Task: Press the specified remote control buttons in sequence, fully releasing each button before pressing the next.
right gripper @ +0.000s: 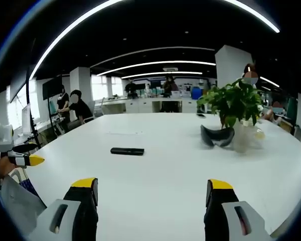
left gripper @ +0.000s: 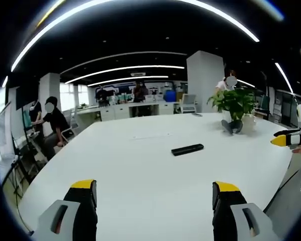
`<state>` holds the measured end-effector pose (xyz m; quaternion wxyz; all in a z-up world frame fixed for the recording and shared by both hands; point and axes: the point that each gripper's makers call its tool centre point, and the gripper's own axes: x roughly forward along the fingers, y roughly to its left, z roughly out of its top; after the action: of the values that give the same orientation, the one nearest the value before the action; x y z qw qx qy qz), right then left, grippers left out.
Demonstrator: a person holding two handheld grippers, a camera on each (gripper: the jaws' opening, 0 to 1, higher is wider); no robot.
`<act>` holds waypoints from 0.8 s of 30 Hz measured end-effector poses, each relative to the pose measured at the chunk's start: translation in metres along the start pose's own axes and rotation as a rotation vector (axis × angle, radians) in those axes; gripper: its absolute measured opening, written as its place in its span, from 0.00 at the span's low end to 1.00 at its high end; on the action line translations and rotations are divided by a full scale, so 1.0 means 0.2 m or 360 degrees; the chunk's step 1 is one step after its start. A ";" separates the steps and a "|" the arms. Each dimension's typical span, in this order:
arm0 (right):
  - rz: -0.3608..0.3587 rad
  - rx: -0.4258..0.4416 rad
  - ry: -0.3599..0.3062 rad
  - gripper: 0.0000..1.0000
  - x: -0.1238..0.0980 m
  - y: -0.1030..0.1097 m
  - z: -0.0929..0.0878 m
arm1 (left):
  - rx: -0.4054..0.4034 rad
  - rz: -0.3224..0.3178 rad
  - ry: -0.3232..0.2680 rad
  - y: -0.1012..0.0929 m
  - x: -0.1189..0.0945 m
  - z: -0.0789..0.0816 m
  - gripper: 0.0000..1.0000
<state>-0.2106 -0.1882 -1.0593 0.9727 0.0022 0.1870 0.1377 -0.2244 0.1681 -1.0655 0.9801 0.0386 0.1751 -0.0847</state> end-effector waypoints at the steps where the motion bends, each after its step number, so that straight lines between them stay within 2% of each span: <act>1: 0.0000 0.0001 -0.0003 0.88 0.00 0.00 0.00 | -0.0007 -0.0009 -0.0003 -0.01 0.00 0.01 0.99; 5: -0.0001 0.0006 0.0001 0.88 0.00 0.00 0.00 | -0.0003 -0.0029 0.0001 -0.01 0.02 0.03 0.99; 14: -0.0003 0.0012 0.0014 0.87 0.00 -0.01 -0.01 | 0.0037 -0.0079 -0.0032 -0.03 0.06 0.15 0.99; 20: 0.0012 0.0010 0.0024 0.86 0.01 0.00 -0.01 | 0.0107 -0.0181 -0.0011 -0.08 0.14 0.22 0.98; 24: 0.0009 -0.0017 0.0036 0.86 0.01 0.01 -0.02 | 0.0180 -0.0273 0.0042 -0.14 0.21 0.27 0.96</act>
<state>-0.2107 -0.1864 -1.0637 0.9701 -0.0042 0.1973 0.1415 -0.1728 0.1292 -1.0302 0.9631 0.0797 0.1858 -0.1777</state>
